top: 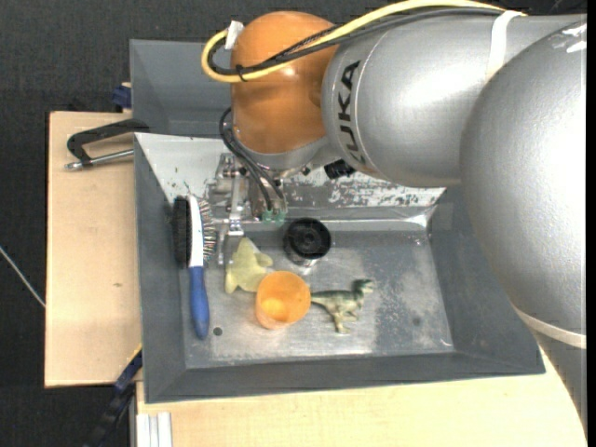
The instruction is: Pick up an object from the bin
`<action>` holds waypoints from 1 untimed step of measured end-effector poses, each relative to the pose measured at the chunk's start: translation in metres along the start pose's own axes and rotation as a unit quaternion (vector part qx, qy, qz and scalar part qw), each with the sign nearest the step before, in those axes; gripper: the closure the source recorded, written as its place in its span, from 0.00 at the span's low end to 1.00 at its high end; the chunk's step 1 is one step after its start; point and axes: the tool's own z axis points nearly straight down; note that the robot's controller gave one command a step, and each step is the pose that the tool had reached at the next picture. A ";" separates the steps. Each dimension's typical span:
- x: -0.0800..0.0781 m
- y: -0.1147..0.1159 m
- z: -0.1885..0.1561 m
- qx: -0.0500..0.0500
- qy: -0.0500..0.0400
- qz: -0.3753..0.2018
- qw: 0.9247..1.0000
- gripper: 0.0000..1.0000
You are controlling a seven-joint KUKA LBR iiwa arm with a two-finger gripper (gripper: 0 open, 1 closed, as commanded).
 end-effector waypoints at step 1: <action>-0.007 0.015 0.064 -0.004 -0.013 -0.059 0.998 0.00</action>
Offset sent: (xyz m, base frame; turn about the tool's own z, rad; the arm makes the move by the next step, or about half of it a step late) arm 0.0002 0.0166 -0.0990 -0.1376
